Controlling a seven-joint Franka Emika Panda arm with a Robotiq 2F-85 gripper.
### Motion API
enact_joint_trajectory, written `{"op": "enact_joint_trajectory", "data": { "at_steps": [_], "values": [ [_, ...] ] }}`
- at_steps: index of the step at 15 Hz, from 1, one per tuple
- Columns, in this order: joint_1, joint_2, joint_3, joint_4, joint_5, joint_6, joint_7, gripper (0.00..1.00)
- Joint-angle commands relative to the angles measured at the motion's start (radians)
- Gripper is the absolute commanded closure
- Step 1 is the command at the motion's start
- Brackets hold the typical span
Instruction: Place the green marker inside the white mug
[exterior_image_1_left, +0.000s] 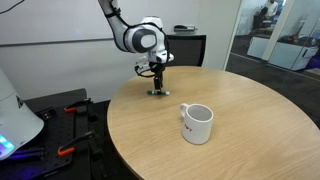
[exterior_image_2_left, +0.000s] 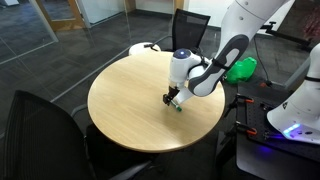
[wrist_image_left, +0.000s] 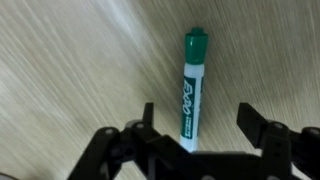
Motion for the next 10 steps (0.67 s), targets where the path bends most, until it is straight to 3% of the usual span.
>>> {"op": "enact_joint_trajectory", "data": {
  "at_steps": [1, 8, 10],
  "values": [
    [0.019, 0.024, -0.019, 0.034, 0.039, 0.007, -0.020, 0.47],
    [0.017, 0.033, -0.022, 0.052, 0.043, 0.006, -0.029, 0.99],
    [0.015, 0.034, -0.021, 0.055, 0.044, 0.004, -0.032, 0.95]
  ]
}}
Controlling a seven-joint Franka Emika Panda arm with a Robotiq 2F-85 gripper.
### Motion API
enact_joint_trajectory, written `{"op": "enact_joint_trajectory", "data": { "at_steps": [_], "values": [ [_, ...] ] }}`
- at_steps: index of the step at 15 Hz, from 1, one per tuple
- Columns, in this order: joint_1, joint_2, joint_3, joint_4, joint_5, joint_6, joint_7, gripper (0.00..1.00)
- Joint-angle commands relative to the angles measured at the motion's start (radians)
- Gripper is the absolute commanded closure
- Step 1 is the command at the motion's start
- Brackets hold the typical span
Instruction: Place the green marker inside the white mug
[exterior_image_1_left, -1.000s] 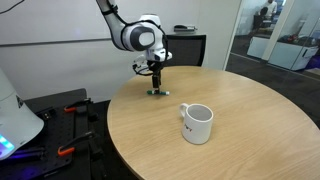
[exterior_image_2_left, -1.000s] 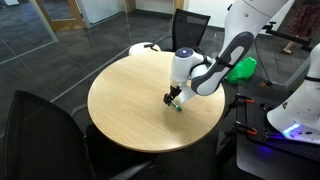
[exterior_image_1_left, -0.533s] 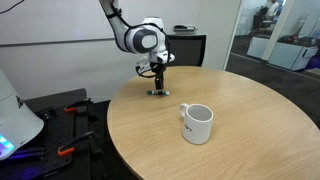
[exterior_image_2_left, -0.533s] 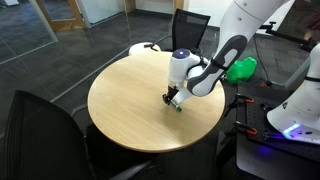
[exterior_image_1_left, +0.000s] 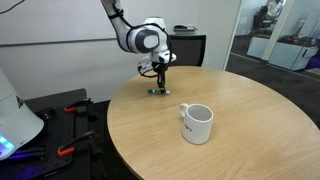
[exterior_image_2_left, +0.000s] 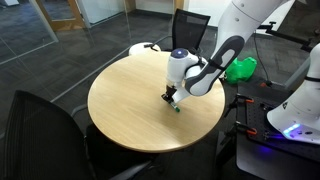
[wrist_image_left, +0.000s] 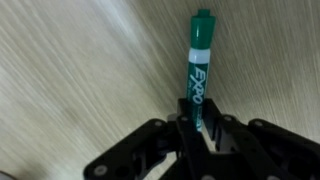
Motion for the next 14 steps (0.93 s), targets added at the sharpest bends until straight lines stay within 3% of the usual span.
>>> {"op": "enact_joint_trajectory", "data": {
  "at_steps": [1, 7, 11, 14],
  "values": [
    [0.014, 0.008, -0.015, 0.013, 0.031, 0.002, -0.032, 0.95],
    [0.052, -0.067, -0.053, -0.026, 0.009, -0.042, -0.001, 0.95],
    [0.134, -0.153, -0.156, -0.054, -0.065, -0.098, 0.056, 0.95],
    [0.203, -0.224, -0.248, -0.058, -0.208, -0.185, 0.182, 0.95]
  ]
}}
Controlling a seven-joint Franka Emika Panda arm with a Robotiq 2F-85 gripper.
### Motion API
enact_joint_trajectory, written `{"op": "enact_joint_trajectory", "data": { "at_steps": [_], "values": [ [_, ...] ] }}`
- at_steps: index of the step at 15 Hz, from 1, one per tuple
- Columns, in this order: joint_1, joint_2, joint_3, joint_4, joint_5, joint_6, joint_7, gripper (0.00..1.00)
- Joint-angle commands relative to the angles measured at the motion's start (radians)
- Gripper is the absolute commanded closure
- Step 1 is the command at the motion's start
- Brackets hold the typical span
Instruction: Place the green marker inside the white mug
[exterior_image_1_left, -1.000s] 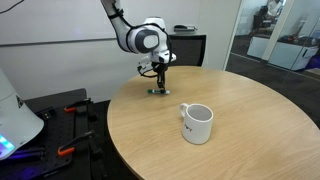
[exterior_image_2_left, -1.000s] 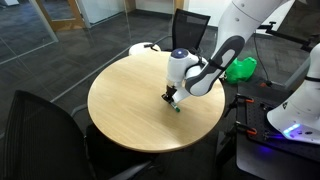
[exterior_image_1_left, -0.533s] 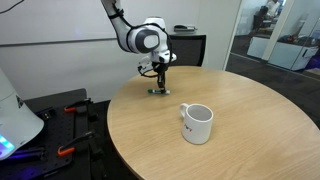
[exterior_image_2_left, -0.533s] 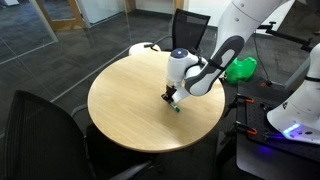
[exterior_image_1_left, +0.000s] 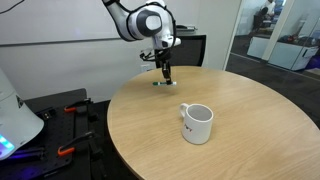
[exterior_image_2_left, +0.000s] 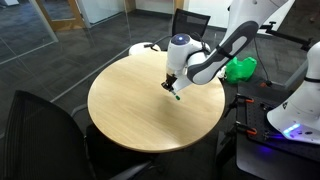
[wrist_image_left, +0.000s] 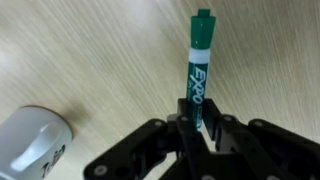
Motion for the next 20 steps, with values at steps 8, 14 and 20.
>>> {"op": "enact_joint_trajectory", "data": {
  "at_steps": [8, 14, 20],
  "values": [
    [-0.018, -0.225, 0.034, 0.031, -0.515, -0.506, 0.551, 0.95],
    [-0.147, -0.233, 0.191, 0.054, -0.563, -0.609, 0.595, 0.80],
    [-0.167, -0.226, 0.203, 0.066, -0.602, -0.648, 0.695, 0.95]
  ]
}}
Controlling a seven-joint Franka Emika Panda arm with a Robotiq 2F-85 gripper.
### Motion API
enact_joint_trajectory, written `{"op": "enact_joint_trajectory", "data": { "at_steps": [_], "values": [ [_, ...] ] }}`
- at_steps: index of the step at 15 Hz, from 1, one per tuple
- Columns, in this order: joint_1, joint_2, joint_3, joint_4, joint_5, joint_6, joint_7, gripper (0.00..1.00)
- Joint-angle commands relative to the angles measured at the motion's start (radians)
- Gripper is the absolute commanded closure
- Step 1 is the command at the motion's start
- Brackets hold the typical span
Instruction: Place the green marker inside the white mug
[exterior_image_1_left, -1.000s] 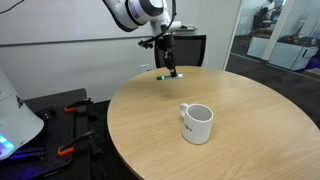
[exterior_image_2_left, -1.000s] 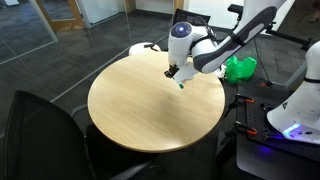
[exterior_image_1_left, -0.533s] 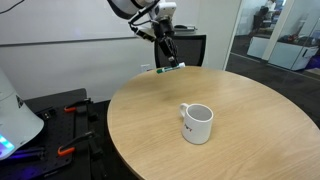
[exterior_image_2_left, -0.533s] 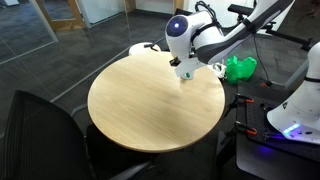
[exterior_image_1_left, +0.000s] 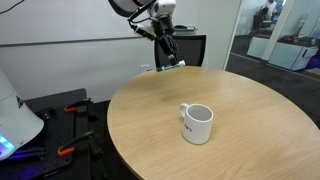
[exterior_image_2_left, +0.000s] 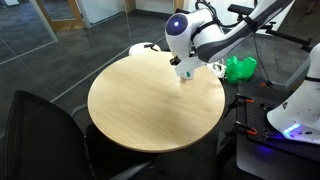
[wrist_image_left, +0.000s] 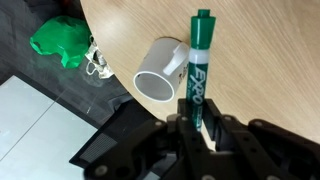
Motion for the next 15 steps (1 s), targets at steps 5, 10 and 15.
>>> {"op": "enact_joint_trajectory", "data": {
  "at_steps": [5, 10, 15],
  "values": [
    [-0.071, 0.006, 0.056, 0.022, -0.175, -0.127, 0.335, 0.95],
    [-0.083, 0.029, 0.084, 0.051, -0.249, -0.274, 0.529, 0.95],
    [-0.095, 0.096, 0.100, 0.105, -0.278, -0.418, 0.700, 0.95]
  ]
}}
